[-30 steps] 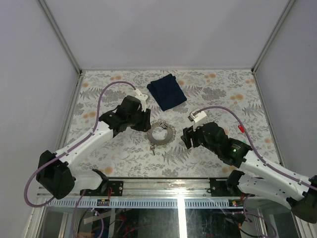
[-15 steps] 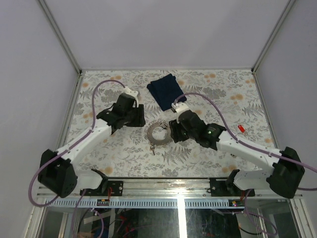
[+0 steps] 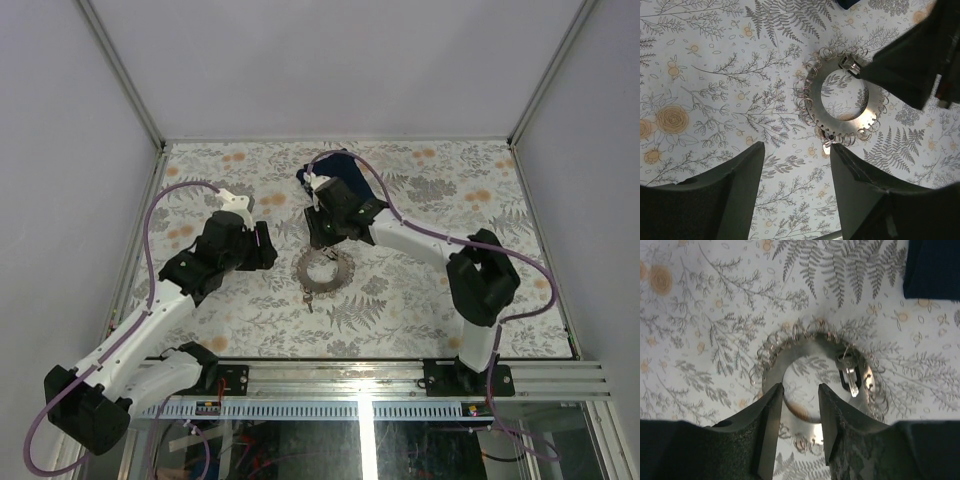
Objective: Put the keys on the keyring
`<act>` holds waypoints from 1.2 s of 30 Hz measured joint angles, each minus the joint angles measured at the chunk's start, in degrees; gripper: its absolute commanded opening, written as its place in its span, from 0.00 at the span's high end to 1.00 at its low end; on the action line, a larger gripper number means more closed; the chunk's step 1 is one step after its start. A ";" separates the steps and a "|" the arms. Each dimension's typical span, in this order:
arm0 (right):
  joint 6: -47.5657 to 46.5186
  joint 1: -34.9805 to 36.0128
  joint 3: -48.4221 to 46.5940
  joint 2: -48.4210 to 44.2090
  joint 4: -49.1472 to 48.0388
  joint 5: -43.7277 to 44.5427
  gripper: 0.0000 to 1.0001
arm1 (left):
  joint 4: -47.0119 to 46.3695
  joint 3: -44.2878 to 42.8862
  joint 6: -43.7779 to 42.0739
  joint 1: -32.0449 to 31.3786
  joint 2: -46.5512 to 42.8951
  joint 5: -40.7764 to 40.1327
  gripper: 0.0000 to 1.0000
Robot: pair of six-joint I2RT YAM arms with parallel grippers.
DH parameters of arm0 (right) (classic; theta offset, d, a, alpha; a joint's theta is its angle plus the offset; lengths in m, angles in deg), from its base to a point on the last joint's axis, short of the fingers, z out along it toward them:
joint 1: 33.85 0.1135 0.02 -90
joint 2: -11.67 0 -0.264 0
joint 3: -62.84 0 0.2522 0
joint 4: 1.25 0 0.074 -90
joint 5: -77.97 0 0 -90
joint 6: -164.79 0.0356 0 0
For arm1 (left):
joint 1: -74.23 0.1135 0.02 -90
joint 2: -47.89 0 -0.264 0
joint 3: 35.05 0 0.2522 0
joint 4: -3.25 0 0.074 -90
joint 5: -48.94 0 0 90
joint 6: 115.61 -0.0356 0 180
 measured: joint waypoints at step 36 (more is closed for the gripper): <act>-6.05 -2.49 -23.04 22.84 11.34 -3.26 0.68 | 0.13 0.52 -0.02 0.00 -0.50 0.04 0.44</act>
